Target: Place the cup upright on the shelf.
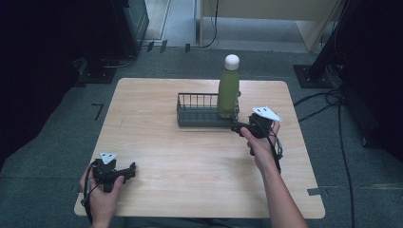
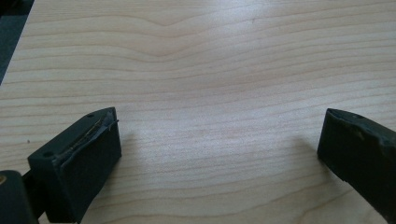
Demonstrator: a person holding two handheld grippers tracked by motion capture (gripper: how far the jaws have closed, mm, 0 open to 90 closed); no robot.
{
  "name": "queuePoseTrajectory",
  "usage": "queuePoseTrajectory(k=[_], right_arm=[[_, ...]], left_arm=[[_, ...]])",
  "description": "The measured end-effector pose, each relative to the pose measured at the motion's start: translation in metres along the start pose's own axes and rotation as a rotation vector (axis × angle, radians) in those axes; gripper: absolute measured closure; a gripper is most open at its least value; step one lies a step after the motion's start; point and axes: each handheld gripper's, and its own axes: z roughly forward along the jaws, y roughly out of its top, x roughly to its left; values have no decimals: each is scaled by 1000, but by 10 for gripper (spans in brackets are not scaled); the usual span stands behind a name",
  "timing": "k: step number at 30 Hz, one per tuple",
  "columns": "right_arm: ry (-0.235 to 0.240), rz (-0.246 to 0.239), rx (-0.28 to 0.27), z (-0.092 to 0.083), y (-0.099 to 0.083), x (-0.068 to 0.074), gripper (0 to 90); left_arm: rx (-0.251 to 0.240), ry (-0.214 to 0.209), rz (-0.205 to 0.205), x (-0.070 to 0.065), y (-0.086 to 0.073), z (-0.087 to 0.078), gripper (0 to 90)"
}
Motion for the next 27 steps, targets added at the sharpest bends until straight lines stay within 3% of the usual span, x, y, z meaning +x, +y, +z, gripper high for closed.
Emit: queuePoseTrajectory(k=[17, 27], right_arm=[[-49, -45, 40, -48, -51, -27, 0], [-99, -13, 85, -70, -76, -53, 0]], left_arm=[[1, 1, 1, 0, 0, 0, 1], [0, 1, 2, 0, 0, 0, 1]])
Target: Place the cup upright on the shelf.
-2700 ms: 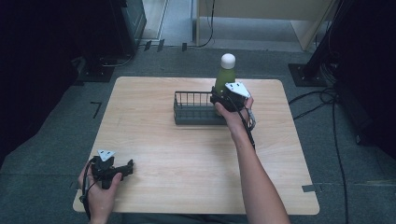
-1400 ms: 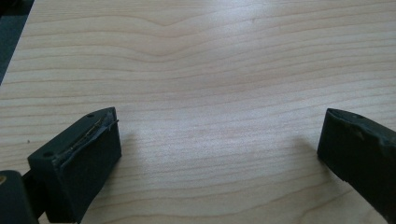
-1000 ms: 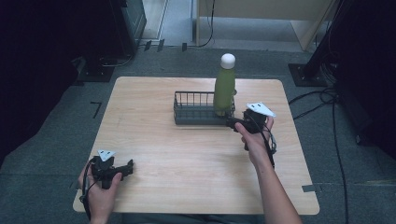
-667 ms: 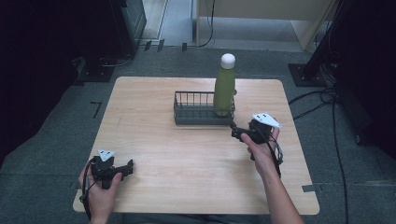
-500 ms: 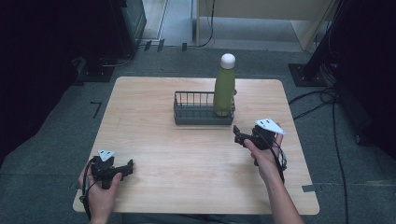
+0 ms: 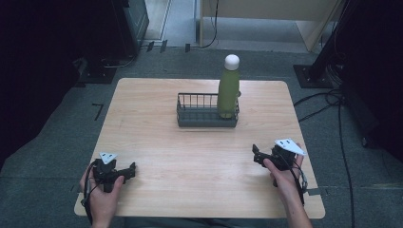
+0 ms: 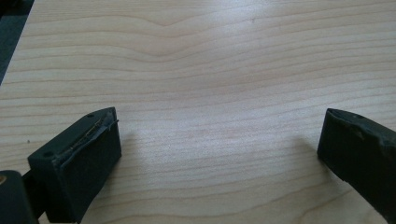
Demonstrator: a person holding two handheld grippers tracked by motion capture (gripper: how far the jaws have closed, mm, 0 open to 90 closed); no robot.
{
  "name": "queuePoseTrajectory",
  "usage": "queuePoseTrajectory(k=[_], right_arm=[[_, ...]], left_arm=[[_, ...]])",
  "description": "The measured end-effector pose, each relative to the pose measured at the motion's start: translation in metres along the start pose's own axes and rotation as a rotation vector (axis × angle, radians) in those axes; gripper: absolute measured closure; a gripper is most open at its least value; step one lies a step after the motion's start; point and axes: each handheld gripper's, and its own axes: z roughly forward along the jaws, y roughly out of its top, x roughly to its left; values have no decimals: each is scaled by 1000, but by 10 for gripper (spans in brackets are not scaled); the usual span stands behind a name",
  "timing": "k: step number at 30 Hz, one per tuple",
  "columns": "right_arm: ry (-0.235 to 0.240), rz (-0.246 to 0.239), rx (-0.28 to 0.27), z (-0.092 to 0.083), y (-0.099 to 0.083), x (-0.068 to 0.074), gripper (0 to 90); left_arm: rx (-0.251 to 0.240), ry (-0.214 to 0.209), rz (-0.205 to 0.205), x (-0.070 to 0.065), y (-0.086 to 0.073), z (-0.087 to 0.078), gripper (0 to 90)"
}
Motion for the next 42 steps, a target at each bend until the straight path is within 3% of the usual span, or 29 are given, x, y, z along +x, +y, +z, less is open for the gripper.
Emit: queuePoseTrajectory(k=[20, 28, 33, 36, 42], right_arm=[[-112, 30, 136, -44, -46, -56, 0], [-154, 15, 209, -55, -61, -72, 0], [-157, 33, 233, -56, -64, -76, 0], [-164, 2, 245, -57, -65, -74, 0], [-162, 2, 245, -56, -65, -74, 0]], left_arm=[[1, 0, 0, 0, 0, 0, 1], [0, 0, 0, 0, 0, 0, 1], [1, 1, 1, 0, 0, 0, 1], [1, 1, 1, 0, 0, 0, 1], [1, 1, 1, 0, 0, 0, 1]])
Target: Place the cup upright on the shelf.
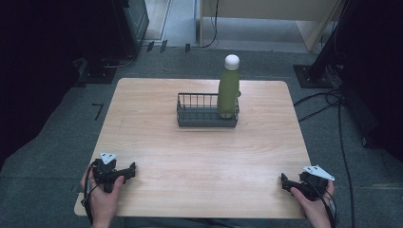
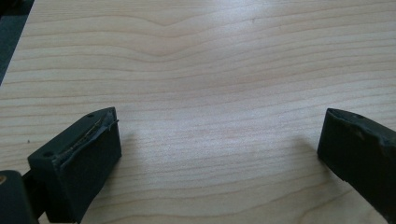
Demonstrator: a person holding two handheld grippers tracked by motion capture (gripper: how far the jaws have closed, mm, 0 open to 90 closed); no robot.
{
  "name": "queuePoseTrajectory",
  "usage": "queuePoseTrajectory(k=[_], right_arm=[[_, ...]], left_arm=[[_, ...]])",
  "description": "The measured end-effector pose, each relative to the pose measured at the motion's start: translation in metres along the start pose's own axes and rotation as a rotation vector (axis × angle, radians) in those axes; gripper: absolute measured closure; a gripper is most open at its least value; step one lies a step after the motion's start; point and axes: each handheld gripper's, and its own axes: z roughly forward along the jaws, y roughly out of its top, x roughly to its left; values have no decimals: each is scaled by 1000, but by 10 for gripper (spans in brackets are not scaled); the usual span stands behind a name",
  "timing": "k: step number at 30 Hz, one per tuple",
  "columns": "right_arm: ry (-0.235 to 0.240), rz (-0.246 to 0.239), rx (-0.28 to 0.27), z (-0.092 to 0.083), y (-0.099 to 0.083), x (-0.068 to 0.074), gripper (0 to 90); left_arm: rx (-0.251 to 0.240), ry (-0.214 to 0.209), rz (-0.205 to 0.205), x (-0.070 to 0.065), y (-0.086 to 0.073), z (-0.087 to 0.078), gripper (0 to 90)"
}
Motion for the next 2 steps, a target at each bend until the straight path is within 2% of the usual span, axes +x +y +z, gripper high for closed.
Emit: queuePoseTrajectory(k=[2], right_arm=[[0, 0, 0, 0, 0, 0, 0]], left_arm=[[0, 0, 0, 0, 0, 0, 1]])
